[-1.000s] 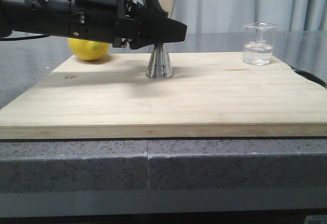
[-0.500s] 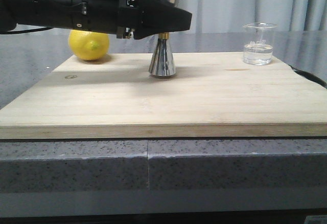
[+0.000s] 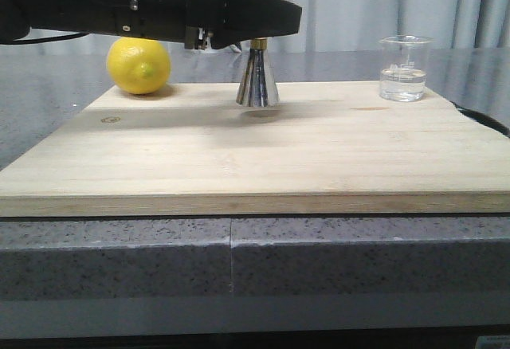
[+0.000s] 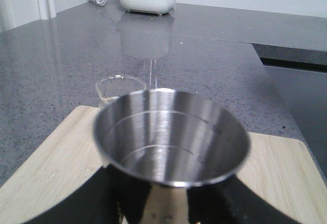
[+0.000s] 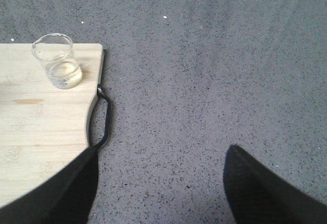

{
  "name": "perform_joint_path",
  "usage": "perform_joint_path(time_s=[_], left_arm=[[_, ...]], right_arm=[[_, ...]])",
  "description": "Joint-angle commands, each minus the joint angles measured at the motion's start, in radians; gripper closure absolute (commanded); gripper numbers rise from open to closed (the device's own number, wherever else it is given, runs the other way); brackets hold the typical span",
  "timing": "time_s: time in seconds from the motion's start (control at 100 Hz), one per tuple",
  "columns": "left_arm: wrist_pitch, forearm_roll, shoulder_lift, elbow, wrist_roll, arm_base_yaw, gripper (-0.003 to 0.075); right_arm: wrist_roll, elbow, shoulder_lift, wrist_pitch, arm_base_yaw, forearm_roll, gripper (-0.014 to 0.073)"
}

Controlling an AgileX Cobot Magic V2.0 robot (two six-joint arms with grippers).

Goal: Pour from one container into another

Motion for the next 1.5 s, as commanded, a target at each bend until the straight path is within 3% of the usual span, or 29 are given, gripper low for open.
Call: perform_joint_path(time_s=[0.0, 0.41, 0.53, 0.83, 0.94, 1.01, 1.11, 1.32, 1.49], left_arm=[[0.124, -0.086, -0.057, -0.033, -0.023, -0.006, 0.0460], [0.124, -0.086, -0.082, -0.051, -0.040, -0.006, 0.0460], [0.124, -0.086, -0.082, -0.051, -0.040, -0.006, 0.0460], [0.114, -0.086, -0.082, -0.051, -0.040, -0.006, 0.0460], [0.114, -0.086, -0.082, -0.051, -0.040, -0.006, 0.0460], [0.114, -0.086, -0.082, -0.051, -0.040, -0.006, 0.0460], [0.114, -0.086, -0.082, -0.051, -0.040, -0.006, 0.0460], [0.114, -0.086, -0.082, -0.051, -0.040, -0.006, 0.0460], [0.114, -0.086, -0.082, -0.051, -0.040, -0.006, 0.0460]], right_arm=[[-0.015, -0.036, 0.007, -0.071, 0.001, -0.003, 0.0124], [-0.223, -0.036, 0.070, -0.031, 0.001, 0.181, 0.0124], [-0.326, -0.042, 0.103, -0.052, 0.035, 0.304, 0.0124], [-0.334, -0.128, 0.222, -0.046, 0.218, 0.268, 0.0124], [-0.307, -0.130, 0.248, -0.077, 0.237, 0.268, 0.0124], [-0.299, -0.099, 0.255, -0.160, 0.237, 0.310, 0.0124], [-0.324, 0.001, 0.256, -0.388, 0.254, 0.368, 0.0124], [-0.324, 0.237, 0.260, -0.890, 0.339, 0.372, 0.0124], [-0.305, 0.364, 0.313, -1.157, 0.386, 0.372, 0.0124]])
